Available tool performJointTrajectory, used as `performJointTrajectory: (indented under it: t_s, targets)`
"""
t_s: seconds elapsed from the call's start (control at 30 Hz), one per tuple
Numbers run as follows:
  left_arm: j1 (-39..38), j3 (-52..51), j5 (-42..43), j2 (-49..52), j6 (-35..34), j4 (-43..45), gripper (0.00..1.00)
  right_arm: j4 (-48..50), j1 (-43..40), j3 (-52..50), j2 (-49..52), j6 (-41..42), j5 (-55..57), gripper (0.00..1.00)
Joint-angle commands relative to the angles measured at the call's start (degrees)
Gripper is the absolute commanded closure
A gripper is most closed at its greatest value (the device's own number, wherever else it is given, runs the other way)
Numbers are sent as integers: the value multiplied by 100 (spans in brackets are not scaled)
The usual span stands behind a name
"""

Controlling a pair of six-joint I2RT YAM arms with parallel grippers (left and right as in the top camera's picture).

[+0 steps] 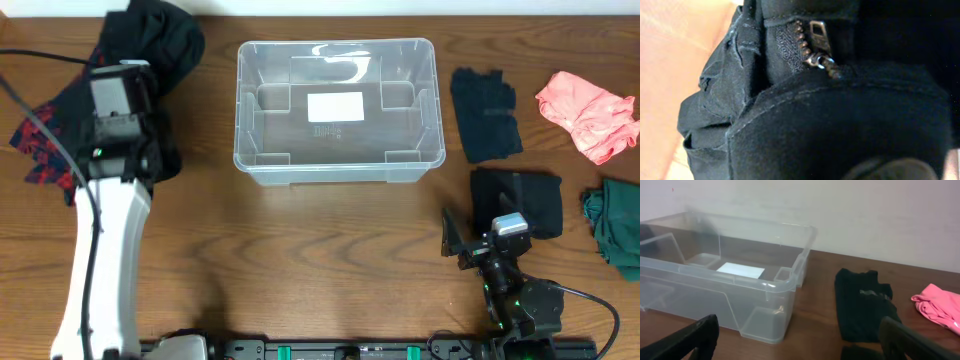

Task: Pack container
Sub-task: 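Lift the black jacket with the left gripper and drop it into the bin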

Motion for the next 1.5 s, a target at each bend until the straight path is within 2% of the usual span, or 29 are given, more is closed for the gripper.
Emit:
performJointTrajectory:
  t_s: [0.0, 0.17, 0.37, 0.53, 0.87, 1.47]
  targets:
    - [-337, 94, 492, -492, 1014, 122, 94, -11, -79, -20, -35, 79, 15, 1]
    - [-1298, 94, 669, -695, 1685, 404, 94, -11, -79, -20, -35, 79, 15, 1]
    - [-2649, 94, 662, -352, 2555, 984, 94, -11, -79, -20, -35, 79, 13, 1]
    - [-3270, 94, 293, 317, 2662, 1716, 94, -11, -79, -20, -35, 79, 13, 1]
    - [-3644, 94, 216, 1436, 2682, 2011, 94, -11, -79, -20, -35, 79, 15, 1]
    - [-3786, 87, 363, 2326, 2677, 1926, 94, -11, -79, -20, -35, 79, 15, 1]
